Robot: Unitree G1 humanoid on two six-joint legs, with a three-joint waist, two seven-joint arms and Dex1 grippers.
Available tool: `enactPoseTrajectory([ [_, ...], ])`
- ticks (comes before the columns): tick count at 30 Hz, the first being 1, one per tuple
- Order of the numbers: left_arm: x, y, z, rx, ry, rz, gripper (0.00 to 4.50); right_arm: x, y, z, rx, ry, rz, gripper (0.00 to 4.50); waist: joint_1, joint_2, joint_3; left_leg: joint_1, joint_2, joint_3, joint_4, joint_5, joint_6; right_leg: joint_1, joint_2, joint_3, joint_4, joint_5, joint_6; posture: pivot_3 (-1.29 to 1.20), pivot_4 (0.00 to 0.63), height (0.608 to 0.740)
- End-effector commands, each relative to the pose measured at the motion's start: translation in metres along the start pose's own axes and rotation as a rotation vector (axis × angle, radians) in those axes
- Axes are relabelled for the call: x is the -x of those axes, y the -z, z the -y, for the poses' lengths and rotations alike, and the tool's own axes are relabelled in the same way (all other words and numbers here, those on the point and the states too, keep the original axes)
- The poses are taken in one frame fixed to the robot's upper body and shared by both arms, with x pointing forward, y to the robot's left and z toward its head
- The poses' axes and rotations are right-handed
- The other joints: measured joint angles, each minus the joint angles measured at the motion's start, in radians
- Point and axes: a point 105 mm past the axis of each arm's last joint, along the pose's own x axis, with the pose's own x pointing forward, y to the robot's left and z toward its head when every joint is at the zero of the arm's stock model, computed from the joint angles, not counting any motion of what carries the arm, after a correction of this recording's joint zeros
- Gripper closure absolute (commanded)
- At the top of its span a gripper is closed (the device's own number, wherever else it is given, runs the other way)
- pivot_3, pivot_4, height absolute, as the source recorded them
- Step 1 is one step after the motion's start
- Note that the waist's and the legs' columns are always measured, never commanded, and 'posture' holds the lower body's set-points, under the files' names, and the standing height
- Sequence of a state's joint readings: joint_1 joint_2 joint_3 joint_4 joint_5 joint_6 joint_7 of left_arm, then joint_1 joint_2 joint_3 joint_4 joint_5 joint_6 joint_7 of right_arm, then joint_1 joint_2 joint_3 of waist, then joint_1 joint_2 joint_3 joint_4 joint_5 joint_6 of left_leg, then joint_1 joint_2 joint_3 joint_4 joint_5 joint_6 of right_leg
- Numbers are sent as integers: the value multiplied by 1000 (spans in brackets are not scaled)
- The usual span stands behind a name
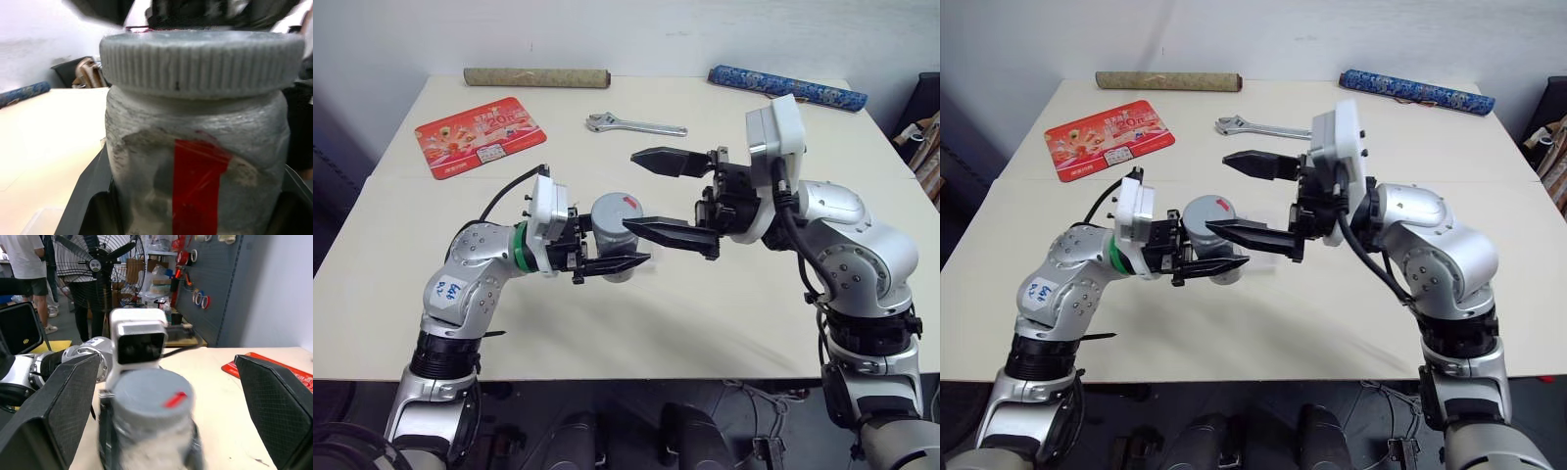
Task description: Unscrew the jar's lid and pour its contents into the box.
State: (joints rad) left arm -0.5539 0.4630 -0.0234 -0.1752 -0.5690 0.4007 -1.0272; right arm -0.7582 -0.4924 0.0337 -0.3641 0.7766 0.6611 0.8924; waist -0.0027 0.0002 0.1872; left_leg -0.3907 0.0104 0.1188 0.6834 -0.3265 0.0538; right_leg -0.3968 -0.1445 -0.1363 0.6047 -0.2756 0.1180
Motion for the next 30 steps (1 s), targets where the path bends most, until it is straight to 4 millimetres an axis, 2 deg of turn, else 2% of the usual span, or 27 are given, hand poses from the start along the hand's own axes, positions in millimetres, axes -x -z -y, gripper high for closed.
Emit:
enactPoseTrajectory([
  [1,-9,-7,1,-40,17,19,2148,-10,-3,-4,51,8,-13,31,0,0,0,0,0,0,0,0,0,0,0,0,0,0,0,0,150,740],
  [10,-13,-8,10,-28,58,36,2148,-11,6,12,77,66,-62,31,-1,0,0,0,0,0,0,0,0,0,0,0,0,0,0,0,150,740],
  [17,-14,-8,17,-30,84,41,2148,-8,7,15,39,71,-45,31,0,0,0,0,0,0,0,0,0,0,0,0,0,0,0,0,150,740],
  [20,-13,-7,18,-29,88,42,2148,3,6,22,30,80,-50,31,0,0,0,0,0,0,0,0,0,0,0,0,0,0,0,0,150,740],
  [30,-13,-8,16,-40,81,52,2148,33,9,23,-19,36,-96,31,0,0,0,0,0,0,0,0,0,0,0,0,0,0,0,0,150,740],
])
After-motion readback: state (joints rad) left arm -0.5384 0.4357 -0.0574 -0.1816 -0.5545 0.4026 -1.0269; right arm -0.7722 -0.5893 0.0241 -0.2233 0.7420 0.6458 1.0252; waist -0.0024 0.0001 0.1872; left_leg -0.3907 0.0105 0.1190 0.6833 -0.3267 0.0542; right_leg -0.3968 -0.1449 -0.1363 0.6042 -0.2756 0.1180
